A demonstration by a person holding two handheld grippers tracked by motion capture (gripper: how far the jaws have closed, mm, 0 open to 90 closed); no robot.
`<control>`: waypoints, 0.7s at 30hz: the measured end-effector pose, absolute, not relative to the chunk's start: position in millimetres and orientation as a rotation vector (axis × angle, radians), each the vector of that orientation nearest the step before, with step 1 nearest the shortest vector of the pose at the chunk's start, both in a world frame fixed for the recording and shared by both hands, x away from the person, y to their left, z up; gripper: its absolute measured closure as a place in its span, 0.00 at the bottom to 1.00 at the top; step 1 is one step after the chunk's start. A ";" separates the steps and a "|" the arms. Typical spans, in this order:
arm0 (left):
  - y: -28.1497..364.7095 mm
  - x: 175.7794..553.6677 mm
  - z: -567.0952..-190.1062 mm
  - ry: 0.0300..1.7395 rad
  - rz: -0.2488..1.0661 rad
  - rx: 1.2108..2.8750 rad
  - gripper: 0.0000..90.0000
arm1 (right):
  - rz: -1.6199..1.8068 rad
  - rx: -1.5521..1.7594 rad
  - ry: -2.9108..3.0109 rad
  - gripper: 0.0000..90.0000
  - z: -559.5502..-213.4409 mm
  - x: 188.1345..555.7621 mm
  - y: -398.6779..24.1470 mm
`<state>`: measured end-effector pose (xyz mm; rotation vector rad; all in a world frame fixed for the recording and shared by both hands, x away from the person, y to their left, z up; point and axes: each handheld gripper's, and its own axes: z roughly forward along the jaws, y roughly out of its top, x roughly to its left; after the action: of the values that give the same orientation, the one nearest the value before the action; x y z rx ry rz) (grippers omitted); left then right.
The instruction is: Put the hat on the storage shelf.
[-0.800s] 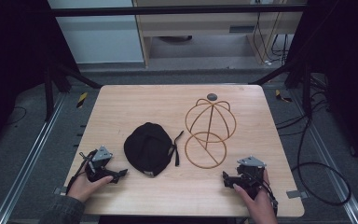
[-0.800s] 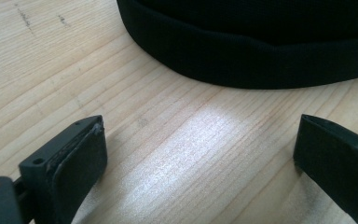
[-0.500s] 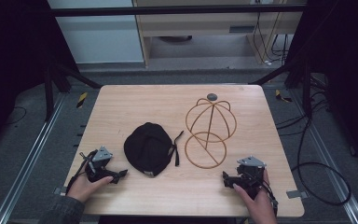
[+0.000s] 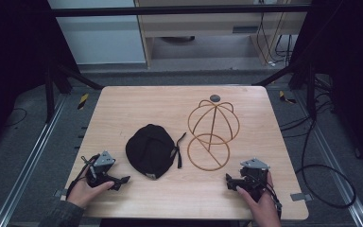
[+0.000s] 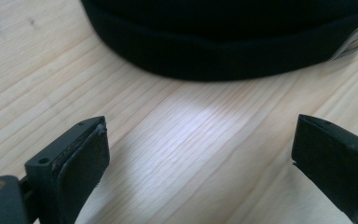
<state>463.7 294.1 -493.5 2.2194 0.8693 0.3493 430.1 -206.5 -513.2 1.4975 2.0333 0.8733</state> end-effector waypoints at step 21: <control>240.3 469.3 -436.4 0.735 0.447 2.391 0.06 | 0.873 1.497 2.033 0.00 -513.2 430.1 -206.5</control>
<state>469.3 240.3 -436.4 2.3907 0.7352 0.4472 430.1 -206.5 -513.2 1.4970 2.0330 0.8728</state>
